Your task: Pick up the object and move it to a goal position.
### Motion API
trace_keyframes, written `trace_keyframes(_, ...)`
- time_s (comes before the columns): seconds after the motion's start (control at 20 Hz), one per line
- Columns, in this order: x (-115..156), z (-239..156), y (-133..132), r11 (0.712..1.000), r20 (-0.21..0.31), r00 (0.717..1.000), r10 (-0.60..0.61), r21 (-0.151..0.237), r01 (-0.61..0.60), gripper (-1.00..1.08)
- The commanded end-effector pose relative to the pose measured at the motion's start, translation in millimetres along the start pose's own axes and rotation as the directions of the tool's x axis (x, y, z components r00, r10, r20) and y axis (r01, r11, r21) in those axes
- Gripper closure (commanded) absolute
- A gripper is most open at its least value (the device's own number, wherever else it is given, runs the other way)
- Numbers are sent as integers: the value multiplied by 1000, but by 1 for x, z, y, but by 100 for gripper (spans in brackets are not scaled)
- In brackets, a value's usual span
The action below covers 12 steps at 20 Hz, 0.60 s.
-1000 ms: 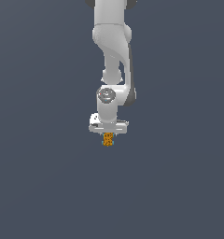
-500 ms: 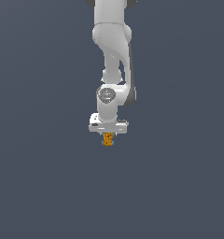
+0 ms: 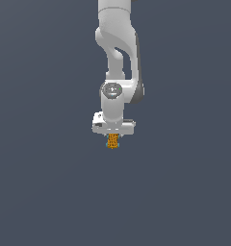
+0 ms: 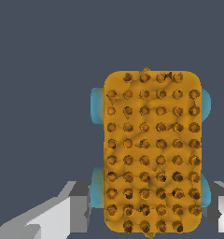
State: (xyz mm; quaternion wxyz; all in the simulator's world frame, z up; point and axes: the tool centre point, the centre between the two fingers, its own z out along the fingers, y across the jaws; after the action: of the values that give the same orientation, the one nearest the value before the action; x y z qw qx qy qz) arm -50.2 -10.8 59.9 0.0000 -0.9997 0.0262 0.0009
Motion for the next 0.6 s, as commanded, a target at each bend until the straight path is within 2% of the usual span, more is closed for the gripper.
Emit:
trace_keyframes(0.0,5,-19,-4,1000,-2,1000,0,0,0,108)
trace_keyframes(0.55,33,-127,-28,1000,-2,1000,0,-1,0,108)
